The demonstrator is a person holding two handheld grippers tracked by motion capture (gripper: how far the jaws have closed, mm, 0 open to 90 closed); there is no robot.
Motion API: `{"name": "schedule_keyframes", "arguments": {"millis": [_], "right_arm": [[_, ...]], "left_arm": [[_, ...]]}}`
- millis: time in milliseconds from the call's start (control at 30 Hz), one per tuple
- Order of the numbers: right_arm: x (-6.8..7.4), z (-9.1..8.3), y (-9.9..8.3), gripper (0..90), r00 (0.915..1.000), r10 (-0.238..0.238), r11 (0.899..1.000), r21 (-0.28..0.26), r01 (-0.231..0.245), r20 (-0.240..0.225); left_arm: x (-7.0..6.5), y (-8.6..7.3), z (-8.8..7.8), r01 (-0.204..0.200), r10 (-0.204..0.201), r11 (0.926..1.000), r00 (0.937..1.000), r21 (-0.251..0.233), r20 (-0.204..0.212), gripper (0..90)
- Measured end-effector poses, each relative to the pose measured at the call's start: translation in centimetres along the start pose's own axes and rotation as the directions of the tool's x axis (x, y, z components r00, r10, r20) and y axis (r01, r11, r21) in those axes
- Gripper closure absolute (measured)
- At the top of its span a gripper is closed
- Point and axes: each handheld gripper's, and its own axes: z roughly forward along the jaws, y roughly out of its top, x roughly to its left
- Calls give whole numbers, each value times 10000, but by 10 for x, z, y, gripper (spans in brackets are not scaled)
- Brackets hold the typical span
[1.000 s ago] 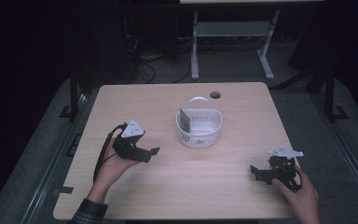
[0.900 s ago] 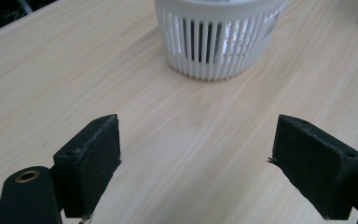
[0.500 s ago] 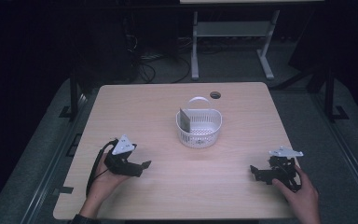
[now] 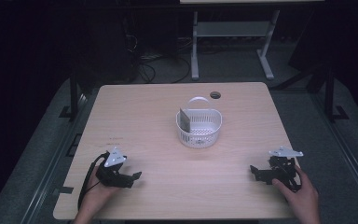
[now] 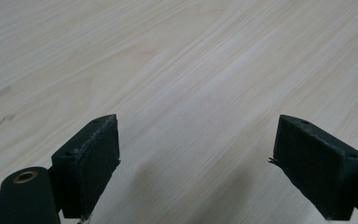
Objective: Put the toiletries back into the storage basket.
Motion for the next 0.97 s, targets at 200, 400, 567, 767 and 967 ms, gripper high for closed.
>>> {"name": "schedule_keyframes", "arguments": {"millis": [200, 400, 567, 767, 967], "right_arm": [[0, 0, 0, 0, 10000, 1, 10000, 0, -1, 1], [0, 0, 0, 0, 10000, -2, 10000, -1, 2, 1], [0, 0, 0, 0, 10000, -1, 10000, -1, 1, 0], [0, 0, 0, 0, 10000, 0, 10000, -1, 0, -1], [0, 0, 0, 0, 10000, 16, 10000, -4, -16, 4]], "left_arm": [[5, -8, 1, 254, -253, 9997, 9993, 13, -266, 130], [9, -15, 4, 314, -306, 9994, 9986, 173, -431, 129], [13, -20, 5, 509, -509, 9987, 9986, -20, -156, 128], [15, -21, 4, 606, -606, 9982, 9980, 22, -181, 128], [15, -22, 3, 687, -687, 9976, 9973, 7, -253, 128]]}}
